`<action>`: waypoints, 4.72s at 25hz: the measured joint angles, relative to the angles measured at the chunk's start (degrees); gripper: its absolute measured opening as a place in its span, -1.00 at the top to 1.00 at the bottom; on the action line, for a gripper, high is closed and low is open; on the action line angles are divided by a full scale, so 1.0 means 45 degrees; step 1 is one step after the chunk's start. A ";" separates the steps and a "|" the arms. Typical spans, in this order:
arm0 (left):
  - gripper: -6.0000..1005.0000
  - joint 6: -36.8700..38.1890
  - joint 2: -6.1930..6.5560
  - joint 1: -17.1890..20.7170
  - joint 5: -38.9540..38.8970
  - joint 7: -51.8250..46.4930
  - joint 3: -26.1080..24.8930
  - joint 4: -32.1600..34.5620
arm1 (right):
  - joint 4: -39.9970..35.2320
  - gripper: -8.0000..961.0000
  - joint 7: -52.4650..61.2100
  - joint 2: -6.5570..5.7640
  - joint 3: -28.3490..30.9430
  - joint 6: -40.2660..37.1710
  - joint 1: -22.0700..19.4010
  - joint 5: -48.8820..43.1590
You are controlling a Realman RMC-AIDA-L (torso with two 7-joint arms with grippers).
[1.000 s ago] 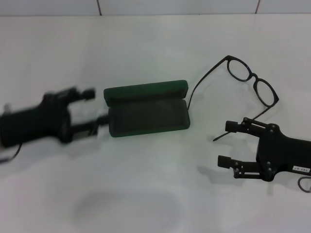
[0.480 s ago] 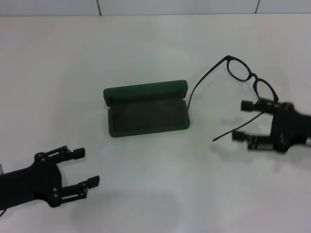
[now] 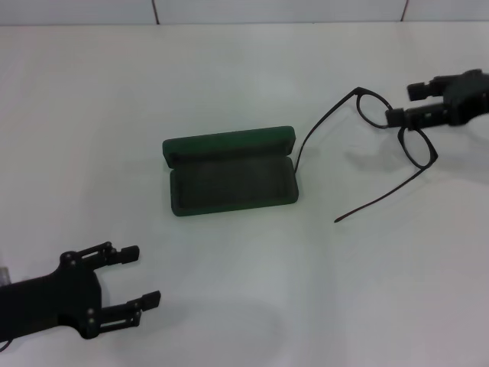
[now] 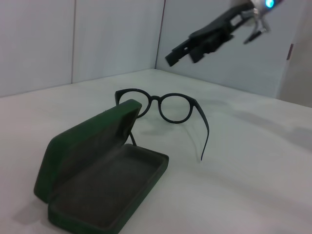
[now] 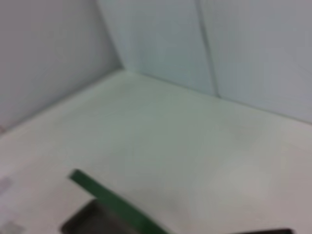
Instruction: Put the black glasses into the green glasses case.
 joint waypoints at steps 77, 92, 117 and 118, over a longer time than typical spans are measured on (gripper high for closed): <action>-0.54 0.0065 -0.0057 -0.1129 0.0173 -0.0041 -0.0005 -0.0696 | 0.1050 0.78 0.9817 0.1305 -0.0761 0.3168 0.4192 -1.0283; -0.47 0.1032 -0.0066 -0.1666 -0.0469 -0.0380 -0.0078 -0.1049 | -0.1974 0.78 -0.0528 0.1565 0.2567 0.1619 -0.0492 -0.1269; 0.54 0.1886 -0.0120 -0.3986 -0.0474 0.1512 0.0444 -0.3223 | 0.1986 0.78 -0.5427 0.1829 0.2533 -0.0063 0.0231 0.2720; 0.62 0.1888 -0.0119 -0.4098 -0.0530 0.1574 0.0436 -0.3397 | 0.2172 0.78 -0.5574 0.1834 0.2524 -0.0172 0.0258 0.2948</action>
